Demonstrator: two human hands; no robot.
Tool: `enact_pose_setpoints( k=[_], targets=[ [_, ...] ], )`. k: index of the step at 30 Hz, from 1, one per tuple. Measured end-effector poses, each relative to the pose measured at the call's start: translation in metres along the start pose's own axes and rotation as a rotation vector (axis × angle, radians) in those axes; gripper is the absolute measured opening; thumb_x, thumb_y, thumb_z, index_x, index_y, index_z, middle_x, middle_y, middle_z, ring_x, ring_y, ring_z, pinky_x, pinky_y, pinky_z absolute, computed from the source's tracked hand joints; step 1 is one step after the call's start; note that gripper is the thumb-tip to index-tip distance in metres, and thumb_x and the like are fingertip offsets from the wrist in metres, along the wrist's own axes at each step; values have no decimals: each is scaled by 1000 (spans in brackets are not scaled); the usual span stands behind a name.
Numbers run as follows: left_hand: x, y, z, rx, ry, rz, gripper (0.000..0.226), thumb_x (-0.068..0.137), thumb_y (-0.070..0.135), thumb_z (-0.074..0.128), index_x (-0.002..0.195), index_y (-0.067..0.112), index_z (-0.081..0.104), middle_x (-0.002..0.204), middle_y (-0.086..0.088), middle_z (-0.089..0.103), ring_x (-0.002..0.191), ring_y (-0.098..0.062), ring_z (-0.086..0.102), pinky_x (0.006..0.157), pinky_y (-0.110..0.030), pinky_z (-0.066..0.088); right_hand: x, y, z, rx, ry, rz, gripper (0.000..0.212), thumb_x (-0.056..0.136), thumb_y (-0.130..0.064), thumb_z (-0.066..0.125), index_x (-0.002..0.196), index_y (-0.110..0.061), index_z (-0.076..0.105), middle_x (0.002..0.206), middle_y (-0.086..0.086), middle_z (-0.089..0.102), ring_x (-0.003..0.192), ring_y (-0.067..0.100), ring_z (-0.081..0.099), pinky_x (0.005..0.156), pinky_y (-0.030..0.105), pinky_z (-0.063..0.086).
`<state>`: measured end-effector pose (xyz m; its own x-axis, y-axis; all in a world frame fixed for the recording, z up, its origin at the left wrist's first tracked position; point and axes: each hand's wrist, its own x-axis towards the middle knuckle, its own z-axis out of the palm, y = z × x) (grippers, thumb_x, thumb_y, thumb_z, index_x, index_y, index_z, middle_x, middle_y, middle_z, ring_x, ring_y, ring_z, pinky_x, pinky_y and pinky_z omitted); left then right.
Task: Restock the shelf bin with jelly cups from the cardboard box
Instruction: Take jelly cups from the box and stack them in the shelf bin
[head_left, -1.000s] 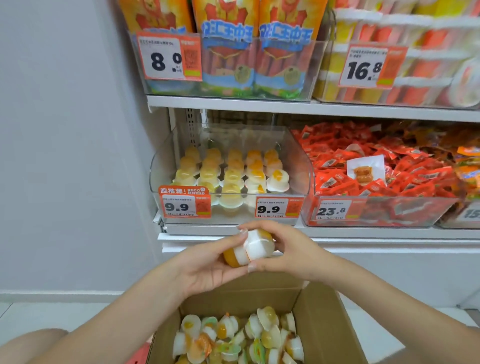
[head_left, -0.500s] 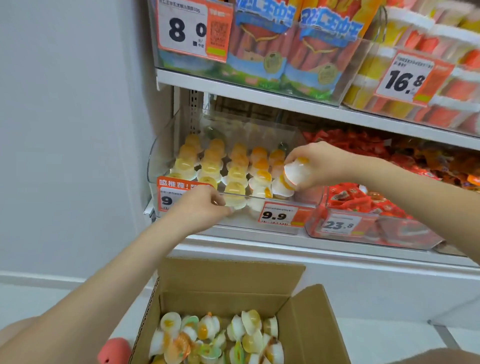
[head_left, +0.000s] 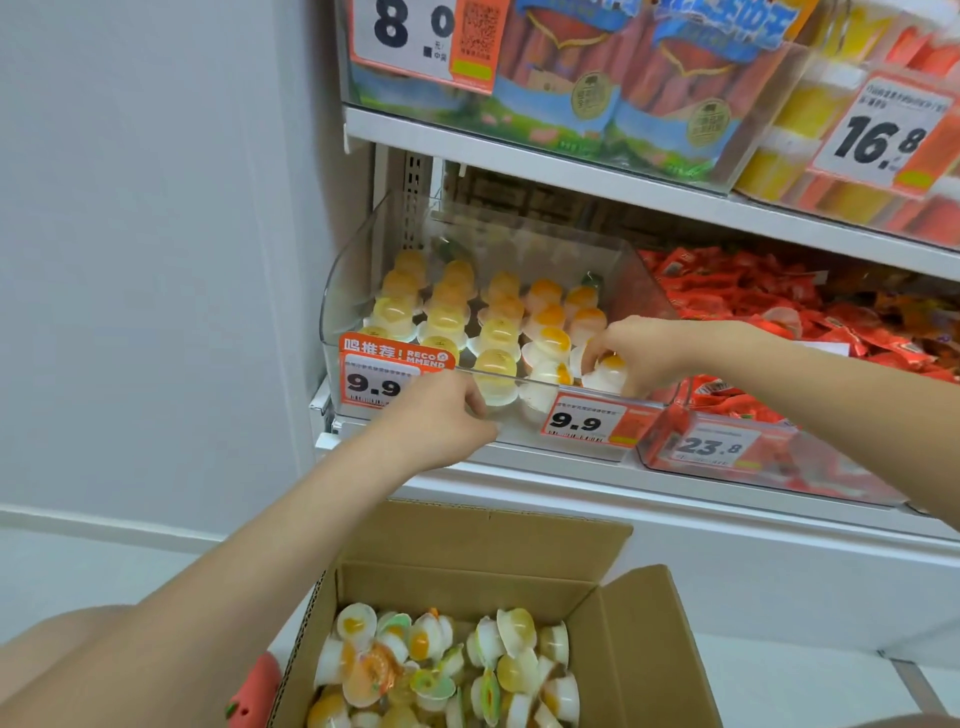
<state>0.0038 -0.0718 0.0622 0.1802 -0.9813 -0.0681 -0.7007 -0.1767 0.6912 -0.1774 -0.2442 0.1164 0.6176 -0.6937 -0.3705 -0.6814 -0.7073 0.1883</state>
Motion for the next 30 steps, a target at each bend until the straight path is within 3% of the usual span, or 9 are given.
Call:
enact_pose_setpoints(
  k=[8, 15, 20, 23, 27, 28, 30],
  targets=[
    [-3, -1, 1, 69, 14, -3, 24, 87, 28, 61, 108, 18, 63, 97, 5, 55, 102, -17, 56, 80, -29, 47, 13, -2, 12, -44, -72, -26, 46, 83, -7, 60, 126, -24, 56, 130, 3, 53, 117, 22, 50, 96, 31, 44],
    [-1, -2, 7, 104, 6, 14, 26, 88, 28, 60, 111, 17, 62, 109, 0, 58, 102, -19, 56, 84, -32, 49, 13, -4, 14, -35, -68, -20, 42, 87, -7, 59, 125, -25, 55, 130, 3, 52, 112, 22, 49, 81, 24, 37],
    [-1, -6, 10, 127, -11, 32, 30, 88, 30, 61, 115, 17, 60, 113, 0, 57, 105, -18, 55, 84, -29, 46, 2, -5, 6, 31, -40, 2, 47, 83, -9, 63, 124, -31, 54, 118, 0, 54, 95, 15, 48, 75, 25, 40],
    [-3, -12, 11, 136, -21, 28, 29, 87, 29, 62, 113, 16, 61, 112, -1, 59, 104, -18, 56, 86, -30, 48, -19, -4, 1, 73, 111, 23, 43, 81, -20, 71, 121, -27, 56, 110, -2, 57, 92, 16, 55, 79, 30, 49],
    [-8, -26, 23, 120, -62, 1, 26, 86, 30, 64, 107, 15, 62, 102, -3, 62, 92, -19, 60, 79, -32, 51, -64, -22, 28, 140, 564, -78, 22, 85, -21, 64, 107, -22, 61, 94, -10, 55, 95, 19, 56, 77, 43, 50],
    [-10, -31, 30, 125, -79, -8, 25, 86, 29, 64, 106, 14, 62, 101, -3, 62, 90, -18, 60, 76, -30, 50, -74, -33, 42, 179, 617, -124, 19, 86, -18, 62, 105, -19, 62, 92, -8, 55, 97, 21, 55, 75, 44, 50],
    [-17, -45, 49, 147, -136, -36, 21, 87, 27, 63, 103, 14, 62, 102, -2, 62, 89, -18, 58, 75, -27, 48, -85, -53, 79, 230, 552, -179, 19, 88, -15, 59, 107, -17, 62, 100, -2, 61, 102, 21, 55, 78, 43, 50]
  ],
)
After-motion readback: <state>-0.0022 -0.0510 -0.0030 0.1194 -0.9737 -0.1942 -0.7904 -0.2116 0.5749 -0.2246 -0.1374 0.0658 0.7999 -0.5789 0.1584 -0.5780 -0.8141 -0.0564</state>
